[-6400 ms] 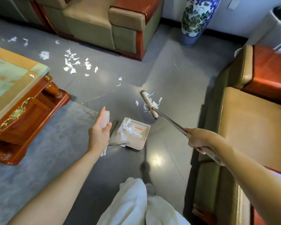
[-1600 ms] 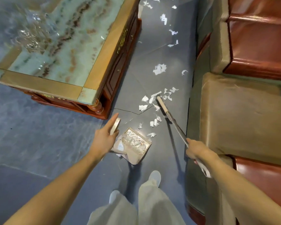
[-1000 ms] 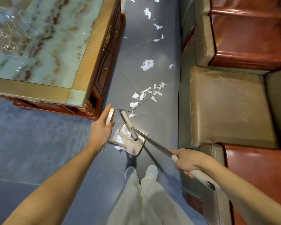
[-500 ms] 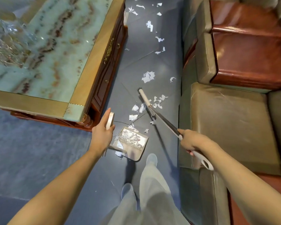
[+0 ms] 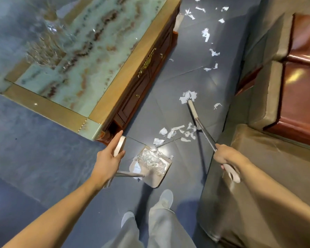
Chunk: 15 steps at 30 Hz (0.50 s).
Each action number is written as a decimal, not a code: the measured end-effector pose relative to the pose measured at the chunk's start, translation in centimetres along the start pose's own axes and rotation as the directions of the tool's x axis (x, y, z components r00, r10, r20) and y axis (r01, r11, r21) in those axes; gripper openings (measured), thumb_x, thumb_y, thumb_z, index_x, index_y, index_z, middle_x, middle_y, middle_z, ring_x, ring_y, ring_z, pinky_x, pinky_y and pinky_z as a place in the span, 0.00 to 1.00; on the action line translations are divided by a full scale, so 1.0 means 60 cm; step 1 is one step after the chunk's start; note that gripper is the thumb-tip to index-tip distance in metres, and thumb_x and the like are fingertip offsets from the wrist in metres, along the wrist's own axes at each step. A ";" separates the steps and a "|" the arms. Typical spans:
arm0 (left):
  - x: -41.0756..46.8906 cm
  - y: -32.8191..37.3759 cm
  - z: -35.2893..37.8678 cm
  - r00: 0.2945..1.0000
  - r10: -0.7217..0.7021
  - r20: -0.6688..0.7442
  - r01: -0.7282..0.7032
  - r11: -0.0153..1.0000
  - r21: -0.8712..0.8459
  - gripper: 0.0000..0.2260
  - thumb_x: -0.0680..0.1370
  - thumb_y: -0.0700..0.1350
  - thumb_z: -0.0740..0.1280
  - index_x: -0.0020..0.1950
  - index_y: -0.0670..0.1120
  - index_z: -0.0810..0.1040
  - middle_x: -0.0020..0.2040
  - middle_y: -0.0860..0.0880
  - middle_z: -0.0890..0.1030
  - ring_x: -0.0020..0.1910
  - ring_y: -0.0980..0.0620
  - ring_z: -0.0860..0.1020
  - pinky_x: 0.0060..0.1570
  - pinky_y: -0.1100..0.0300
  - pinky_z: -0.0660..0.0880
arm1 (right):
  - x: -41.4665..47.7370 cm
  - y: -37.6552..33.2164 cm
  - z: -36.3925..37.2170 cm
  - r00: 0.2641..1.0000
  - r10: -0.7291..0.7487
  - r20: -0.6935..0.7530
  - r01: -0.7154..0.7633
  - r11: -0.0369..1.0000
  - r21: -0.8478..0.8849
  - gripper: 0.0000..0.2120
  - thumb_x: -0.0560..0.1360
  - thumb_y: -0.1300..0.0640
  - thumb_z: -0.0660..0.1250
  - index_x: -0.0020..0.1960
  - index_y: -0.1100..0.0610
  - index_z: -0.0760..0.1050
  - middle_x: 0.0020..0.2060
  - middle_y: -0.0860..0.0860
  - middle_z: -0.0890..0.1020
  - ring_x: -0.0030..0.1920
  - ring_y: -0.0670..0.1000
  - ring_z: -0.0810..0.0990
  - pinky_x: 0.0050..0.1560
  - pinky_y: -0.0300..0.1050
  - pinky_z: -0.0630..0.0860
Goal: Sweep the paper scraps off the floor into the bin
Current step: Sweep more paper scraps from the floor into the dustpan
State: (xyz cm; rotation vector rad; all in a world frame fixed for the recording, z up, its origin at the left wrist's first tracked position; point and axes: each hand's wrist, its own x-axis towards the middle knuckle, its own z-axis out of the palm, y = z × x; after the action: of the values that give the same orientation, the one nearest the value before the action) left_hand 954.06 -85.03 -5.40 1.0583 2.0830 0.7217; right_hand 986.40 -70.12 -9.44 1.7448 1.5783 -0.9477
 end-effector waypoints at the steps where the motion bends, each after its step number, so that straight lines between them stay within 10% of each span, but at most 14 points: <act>1: 0.000 0.000 0.002 1.000 0.001 0.004 -0.001 1.000 0.009 0.29 0.79 0.40 0.64 0.69 0.70 0.62 0.67 0.49 0.75 0.60 0.40 0.75 0.64 0.46 0.71 | -0.004 -0.011 0.004 0.999 -0.029 0.040 0.028 0.999 0.039 0.21 0.70 0.70 0.61 0.63 0.64 0.70 0.42 0.59 0.80 0.35 0.57 0.80 0.30 0.45 0.75; 5: -0.009 0.003 0.009 1.000 -0.008 0.012 0.008 1.000 0.014 0.31 0.80 0.41 0.63 0.64 0.77 0.58 0.63 0.52 0.74 0.52 0.43 0.77 0.58 0.49 0.74 | -0.042 -0.041 0.012 0.985 -0.064 0.158 0.015 0.956 0.293 0.16 0.74 0.69 0.57 0.61 0.61 0.71 0.27 0.56 0.73 0.15 0.47 0.69 0.19 0.32 0.65; 15: -0.013 -0.017 -0.014 1.000 0.003 0.029 -0.004 1.000 0.022 0.28 0.80 0.41 0.63 0.71 0.67 0.61 0.63 0.52 0.73 0.55 0.47 0.74 0.59 0.54 0.70 | -0.132 -0.071 -0.016 0.969 -0.139 0.203 0.088 0.967 0.240 0.30 0.75 0.69 0.57 0.74 0.53 0.62 0.29 0.56 0.73 0.22 0.49 0.69 0.26 0.40 0.70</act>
State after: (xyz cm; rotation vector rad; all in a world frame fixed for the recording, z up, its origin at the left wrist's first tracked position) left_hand 953.31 -86.32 -5.38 1.0792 2.0690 0.6822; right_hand 981.98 -73.33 -2.26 1.6459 1.4862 -1.3774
